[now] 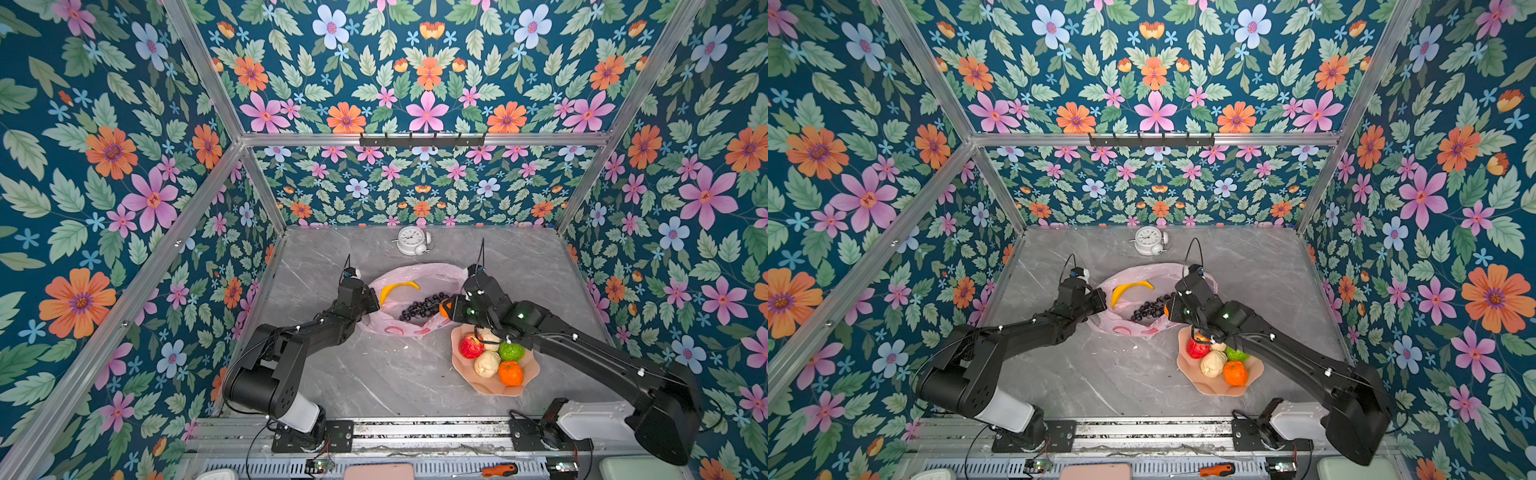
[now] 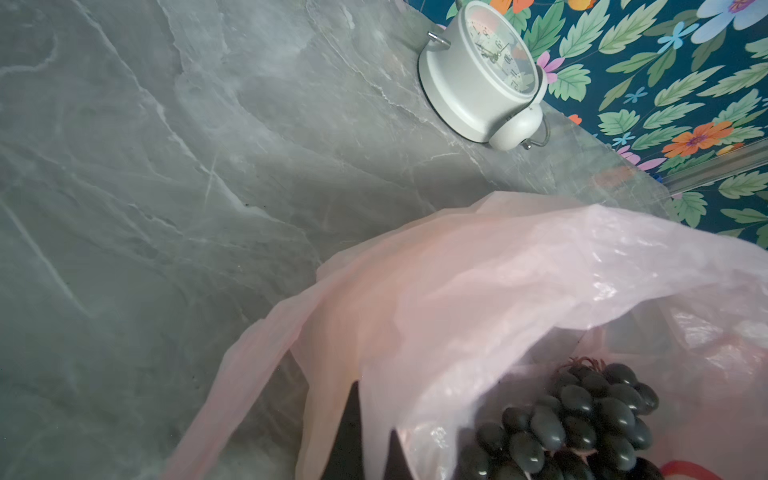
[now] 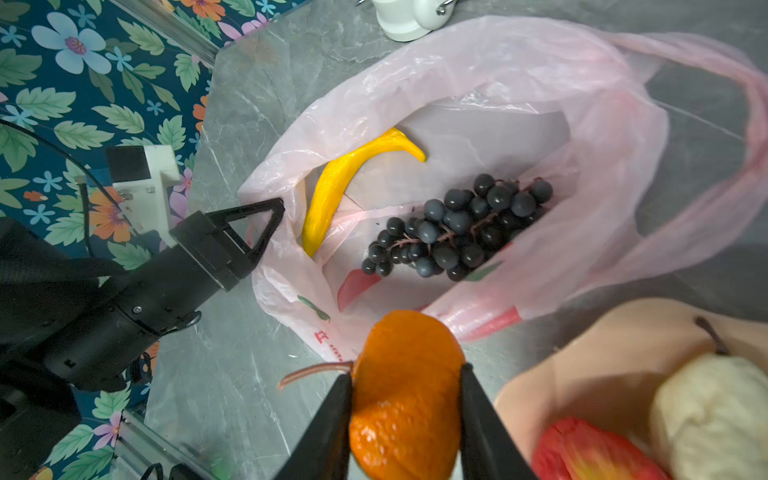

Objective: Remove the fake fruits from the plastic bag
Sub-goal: 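Lift the orange out of the bag and carry it over the bowl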

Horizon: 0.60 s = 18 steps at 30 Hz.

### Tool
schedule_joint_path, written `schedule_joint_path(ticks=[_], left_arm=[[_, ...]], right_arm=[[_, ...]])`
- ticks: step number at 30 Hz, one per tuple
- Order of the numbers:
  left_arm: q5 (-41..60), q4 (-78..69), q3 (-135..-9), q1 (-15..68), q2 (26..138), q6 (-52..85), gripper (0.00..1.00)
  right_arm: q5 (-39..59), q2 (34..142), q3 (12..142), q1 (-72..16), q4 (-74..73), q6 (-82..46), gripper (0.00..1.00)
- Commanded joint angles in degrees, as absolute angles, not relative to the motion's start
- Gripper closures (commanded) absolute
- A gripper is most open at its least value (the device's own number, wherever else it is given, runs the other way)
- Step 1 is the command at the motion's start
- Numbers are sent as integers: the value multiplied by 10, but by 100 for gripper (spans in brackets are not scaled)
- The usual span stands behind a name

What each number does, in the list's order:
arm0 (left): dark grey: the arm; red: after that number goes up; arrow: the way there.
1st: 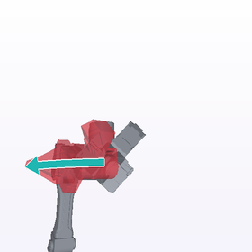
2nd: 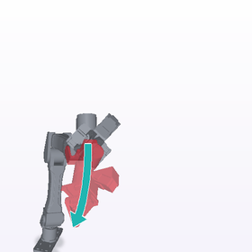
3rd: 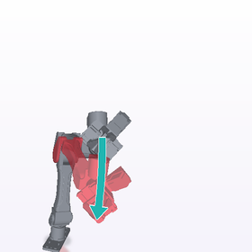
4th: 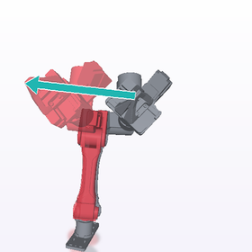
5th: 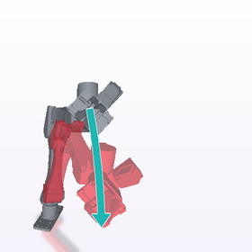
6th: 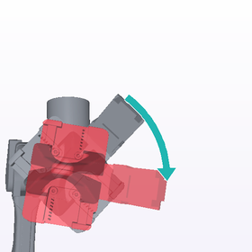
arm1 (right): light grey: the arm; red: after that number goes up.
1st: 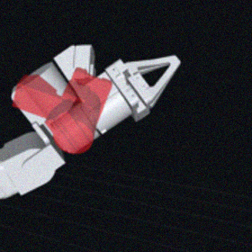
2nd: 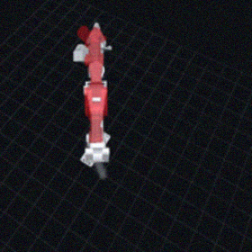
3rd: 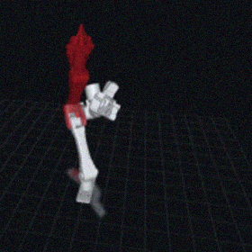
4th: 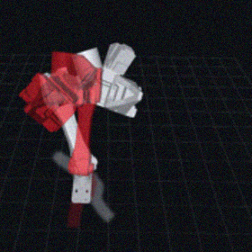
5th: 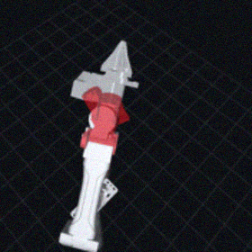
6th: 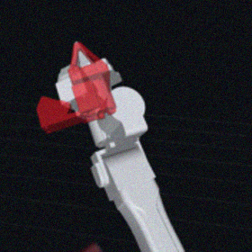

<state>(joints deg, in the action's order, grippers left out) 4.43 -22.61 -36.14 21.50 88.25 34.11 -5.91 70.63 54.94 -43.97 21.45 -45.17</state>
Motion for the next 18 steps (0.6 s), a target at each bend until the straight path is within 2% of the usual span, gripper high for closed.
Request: schedule_joint_path(ticks=[1, 18], left_arm=[[43, -231, -362, 215, 881, 335, 95], [39, -231, -363, 216, 886, 335, 95]], right_arm=[[-86, 664, 515, -440, 216, -491, 63], [-128, 419, 372, -440, 320, -551, 64]])
